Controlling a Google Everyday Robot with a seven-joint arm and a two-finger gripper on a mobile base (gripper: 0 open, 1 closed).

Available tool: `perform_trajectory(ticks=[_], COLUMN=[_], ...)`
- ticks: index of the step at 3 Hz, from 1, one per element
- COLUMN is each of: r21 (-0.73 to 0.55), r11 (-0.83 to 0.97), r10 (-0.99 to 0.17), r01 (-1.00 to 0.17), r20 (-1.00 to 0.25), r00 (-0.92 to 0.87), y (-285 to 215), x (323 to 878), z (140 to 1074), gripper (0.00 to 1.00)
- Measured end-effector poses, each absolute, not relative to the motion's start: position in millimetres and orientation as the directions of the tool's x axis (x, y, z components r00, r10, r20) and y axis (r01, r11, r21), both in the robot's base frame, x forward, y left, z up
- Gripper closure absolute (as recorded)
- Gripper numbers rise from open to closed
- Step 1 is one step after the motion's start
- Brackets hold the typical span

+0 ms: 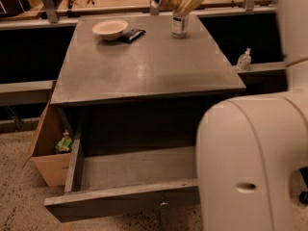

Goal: Pick orange can

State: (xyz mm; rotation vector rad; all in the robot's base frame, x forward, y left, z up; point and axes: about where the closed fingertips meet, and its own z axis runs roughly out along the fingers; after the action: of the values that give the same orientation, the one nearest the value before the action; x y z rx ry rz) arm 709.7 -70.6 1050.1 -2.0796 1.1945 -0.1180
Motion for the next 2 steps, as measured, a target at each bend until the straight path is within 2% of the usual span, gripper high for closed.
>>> perform_trajectory(ticks=[1, 2], r21=[-0.669, -0.638], r11=[-0.075, 0.003], r10=[-0.766, -0.760], r01=[-0.739, -0.770], r20=[-0.436, -0.501], r00=[0.473, 0.413], y=[-102.7, -105.7], x=[660.3, 657.0], z=[1128.0, 1134.5], gripper=[1.00, 1.00])
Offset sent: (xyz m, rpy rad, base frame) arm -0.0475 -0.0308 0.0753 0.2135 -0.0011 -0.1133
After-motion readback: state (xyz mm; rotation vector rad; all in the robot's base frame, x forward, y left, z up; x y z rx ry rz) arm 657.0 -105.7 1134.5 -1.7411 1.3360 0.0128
